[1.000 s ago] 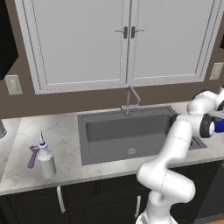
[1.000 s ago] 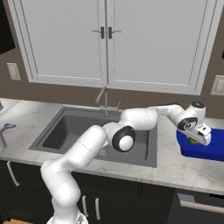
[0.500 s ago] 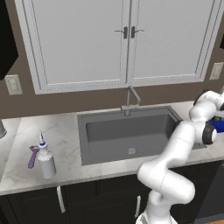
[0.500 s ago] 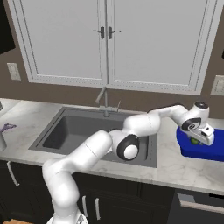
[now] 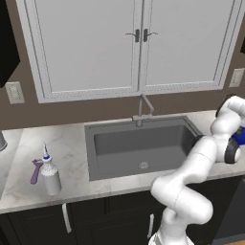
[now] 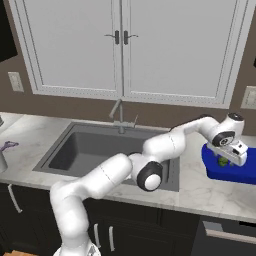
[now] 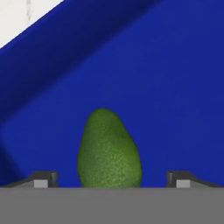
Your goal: Pick up all produce items and place them in the sink. Turn on the sink faucet to wash them. Then turn the sink off and put them in the tray.
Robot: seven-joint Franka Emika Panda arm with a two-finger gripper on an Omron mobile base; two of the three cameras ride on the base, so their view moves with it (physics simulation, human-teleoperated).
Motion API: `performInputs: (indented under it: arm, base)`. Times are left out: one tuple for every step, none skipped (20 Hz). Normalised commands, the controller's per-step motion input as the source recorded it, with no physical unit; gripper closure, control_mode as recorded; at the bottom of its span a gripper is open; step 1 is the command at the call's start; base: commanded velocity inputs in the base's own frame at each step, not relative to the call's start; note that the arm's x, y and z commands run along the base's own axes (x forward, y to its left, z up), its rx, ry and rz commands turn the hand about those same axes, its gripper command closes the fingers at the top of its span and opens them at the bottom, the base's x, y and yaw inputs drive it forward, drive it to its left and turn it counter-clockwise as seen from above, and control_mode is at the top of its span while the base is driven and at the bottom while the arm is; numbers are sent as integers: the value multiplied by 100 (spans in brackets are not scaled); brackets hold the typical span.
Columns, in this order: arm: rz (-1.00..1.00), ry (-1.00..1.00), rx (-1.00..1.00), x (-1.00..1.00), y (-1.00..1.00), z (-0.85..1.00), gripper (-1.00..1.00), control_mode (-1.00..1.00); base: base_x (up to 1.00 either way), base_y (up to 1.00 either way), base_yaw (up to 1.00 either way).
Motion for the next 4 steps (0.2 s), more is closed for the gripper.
performInputs:
  arm:
    - [0, 0, -2, -39, 43, 16, -100, -100]
    - [0, 0, -3, -39, 43, 15, -100, -100]
    - [0, 0, -5, -39, 43, 17, -100, -100]
    - [0, 0, -6, -41, 47, 16, -100, -100]
  base:
    - [0, 0, 0]
    - [0, 0, 0]
    - [0, 0, 0]
    - [0, 0, 0]
